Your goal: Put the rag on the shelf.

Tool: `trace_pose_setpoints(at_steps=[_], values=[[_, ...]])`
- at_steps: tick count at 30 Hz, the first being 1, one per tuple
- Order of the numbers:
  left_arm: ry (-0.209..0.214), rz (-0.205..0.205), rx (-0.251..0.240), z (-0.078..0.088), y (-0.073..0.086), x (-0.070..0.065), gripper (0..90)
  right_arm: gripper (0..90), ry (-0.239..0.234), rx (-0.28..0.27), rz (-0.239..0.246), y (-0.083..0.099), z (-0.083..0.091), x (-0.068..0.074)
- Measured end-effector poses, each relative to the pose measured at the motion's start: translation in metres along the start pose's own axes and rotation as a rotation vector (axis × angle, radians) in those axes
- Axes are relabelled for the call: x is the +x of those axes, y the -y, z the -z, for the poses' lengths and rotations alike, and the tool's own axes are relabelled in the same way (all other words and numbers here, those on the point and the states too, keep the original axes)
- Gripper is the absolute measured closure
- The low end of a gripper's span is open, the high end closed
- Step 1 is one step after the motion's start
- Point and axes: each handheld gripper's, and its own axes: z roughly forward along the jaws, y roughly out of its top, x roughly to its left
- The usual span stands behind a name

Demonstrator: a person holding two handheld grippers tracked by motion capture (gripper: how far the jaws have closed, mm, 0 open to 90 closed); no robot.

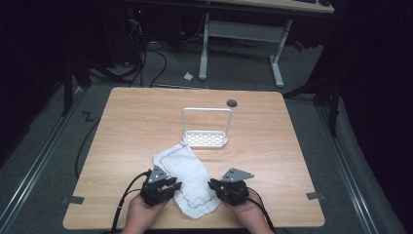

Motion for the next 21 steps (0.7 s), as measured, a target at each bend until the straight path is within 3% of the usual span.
trace_pose_setpoints(at_steps=[5, 7, 10, 15, 21], values=[[-0.022, 0.004, 0.013, 0.004, 0.006, 0.003, 67.8, 80.9, 0.038, 0.011, -0.005, -0.032, -0.031, -0.02], [-0.027, 0.004, 0.019, 0.003, 0.007, 0.004, 67.8, 81.5, 0.042, 0.024, -0.005, -0.034, -0.036, -0.024], [-0.026, 0.005, 0.016, 0.002, 0.008, 0.005, 68.2, 81.4, 0.045, 0.093, 0.005, -0.03, -0.055, -0.027], [-0.024, 0.01, 0.014, 0.001, 0.008, 0.005, 68.2, 81.6, 0.03, 0.083, -0.006, -0.02, -0.048, -0.025], [-0.023, -0.032, 0.011, -0.005, 0.007, -0.003, 68.2, 81.5, 0.019, 0.057, -0.01, 0.011, -0.015, -0.012]])
